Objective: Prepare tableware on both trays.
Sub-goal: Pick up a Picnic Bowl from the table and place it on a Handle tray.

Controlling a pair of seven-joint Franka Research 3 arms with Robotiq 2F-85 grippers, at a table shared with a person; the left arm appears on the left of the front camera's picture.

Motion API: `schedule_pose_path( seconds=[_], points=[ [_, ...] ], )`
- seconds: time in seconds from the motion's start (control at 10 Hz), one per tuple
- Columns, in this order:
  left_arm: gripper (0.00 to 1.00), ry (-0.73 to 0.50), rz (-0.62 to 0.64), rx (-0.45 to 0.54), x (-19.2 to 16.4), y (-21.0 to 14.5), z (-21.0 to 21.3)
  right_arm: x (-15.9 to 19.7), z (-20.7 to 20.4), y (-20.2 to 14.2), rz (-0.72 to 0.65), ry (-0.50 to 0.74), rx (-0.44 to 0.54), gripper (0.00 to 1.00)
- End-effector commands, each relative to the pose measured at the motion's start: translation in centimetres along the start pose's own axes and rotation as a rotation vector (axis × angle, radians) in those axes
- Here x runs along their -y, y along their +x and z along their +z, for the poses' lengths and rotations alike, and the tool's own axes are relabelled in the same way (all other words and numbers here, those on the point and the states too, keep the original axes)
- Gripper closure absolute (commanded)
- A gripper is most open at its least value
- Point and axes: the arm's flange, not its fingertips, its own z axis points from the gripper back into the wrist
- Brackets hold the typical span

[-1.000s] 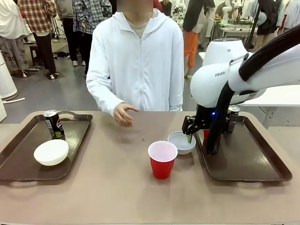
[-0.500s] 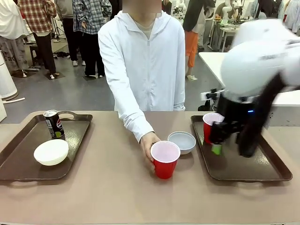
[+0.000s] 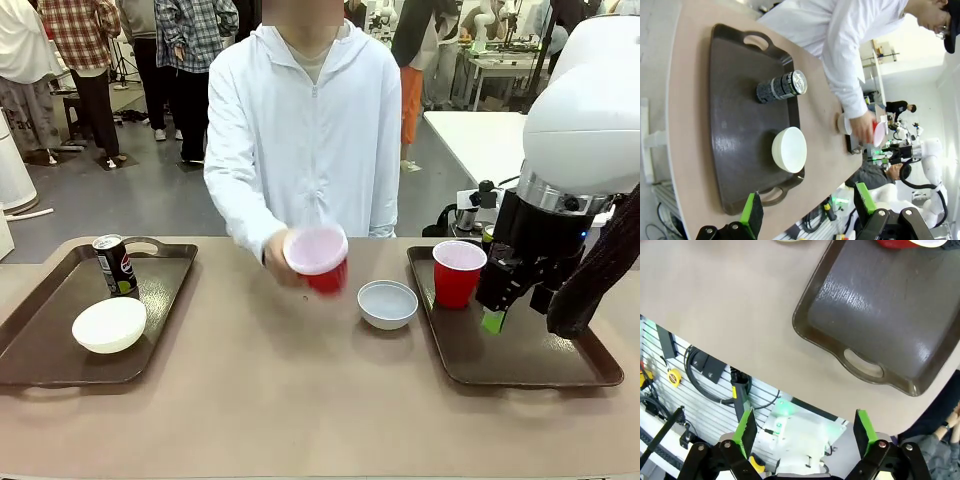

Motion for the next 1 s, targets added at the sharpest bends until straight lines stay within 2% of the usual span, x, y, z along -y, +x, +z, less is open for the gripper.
schedule_pose_path(
  seconds=[0.0,0.1,0.2,0.5,0.6,0.9],
  points=[
    [0.04,-0.019,-0.017,0.012,0.0,-0.1,0.3,-0.5,-0.4,1.0,-0.022,0.029,0.014,0.00],
    [0.04,-0.019,-0.017,0.012,0.0,-0.1,0.3,-0.8,-0.5,2.1,-0.077,0.024,0.036,0.00],
    [0.04,-0.019,-0.017,0.012,0.0,-0.1,0.3,-1.4,-1.0,4.2,-0.260,-0.014,0.053,0.00],
    [0.04,-0.019,-0.017,0.012,0.0,-0.1,0.3,-2.2,-3.5,9.0,-0.483,-0.089,0.089,0.00],
    [0.04,-0.019,-0.017,0.012,0.0,-0.1,0.3,-2.4,-4.4,10.8,-0.538,-0.083,0.105,0.00],
    [0.04,-0.019,-0.017,0.012,0.0,-0.1,0.3,-2.2,-7.3,15.1,-0.590,-0.114,0.117,0.00]
  ],
)
